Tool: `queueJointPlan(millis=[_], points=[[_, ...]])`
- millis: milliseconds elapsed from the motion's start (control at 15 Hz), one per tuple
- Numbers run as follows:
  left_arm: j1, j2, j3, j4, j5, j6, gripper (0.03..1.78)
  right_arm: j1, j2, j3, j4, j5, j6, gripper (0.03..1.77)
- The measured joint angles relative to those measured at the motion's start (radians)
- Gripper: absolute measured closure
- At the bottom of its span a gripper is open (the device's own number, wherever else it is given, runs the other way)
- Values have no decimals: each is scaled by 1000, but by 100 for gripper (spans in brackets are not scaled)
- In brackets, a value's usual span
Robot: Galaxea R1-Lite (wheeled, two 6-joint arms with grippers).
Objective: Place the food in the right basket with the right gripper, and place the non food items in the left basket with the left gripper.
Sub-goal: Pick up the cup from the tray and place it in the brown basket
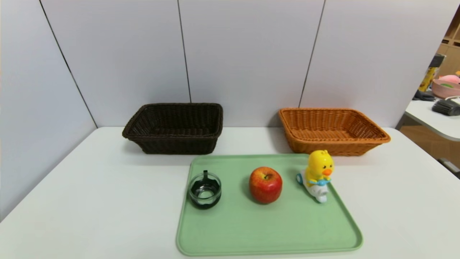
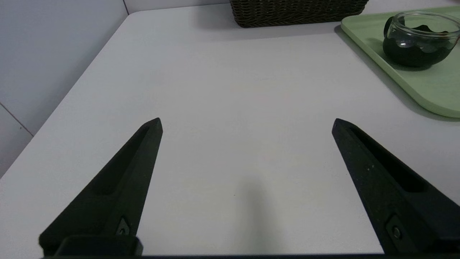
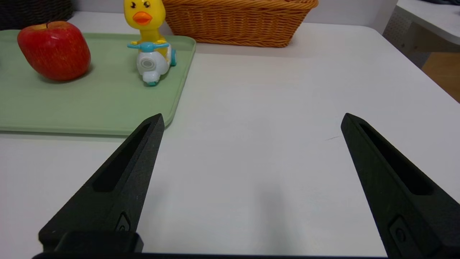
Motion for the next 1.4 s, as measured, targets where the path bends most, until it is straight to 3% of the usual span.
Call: queueJointPlan(millis=[867, 1400], points=[[0, 0, 0, 0, 0, 0, 12, 0, 0, 0, 1, 0, 0, 10], [0, 0, 0, -3, 32, -36, 12, 0, 0, 0, 1, 0, 1, 10]])
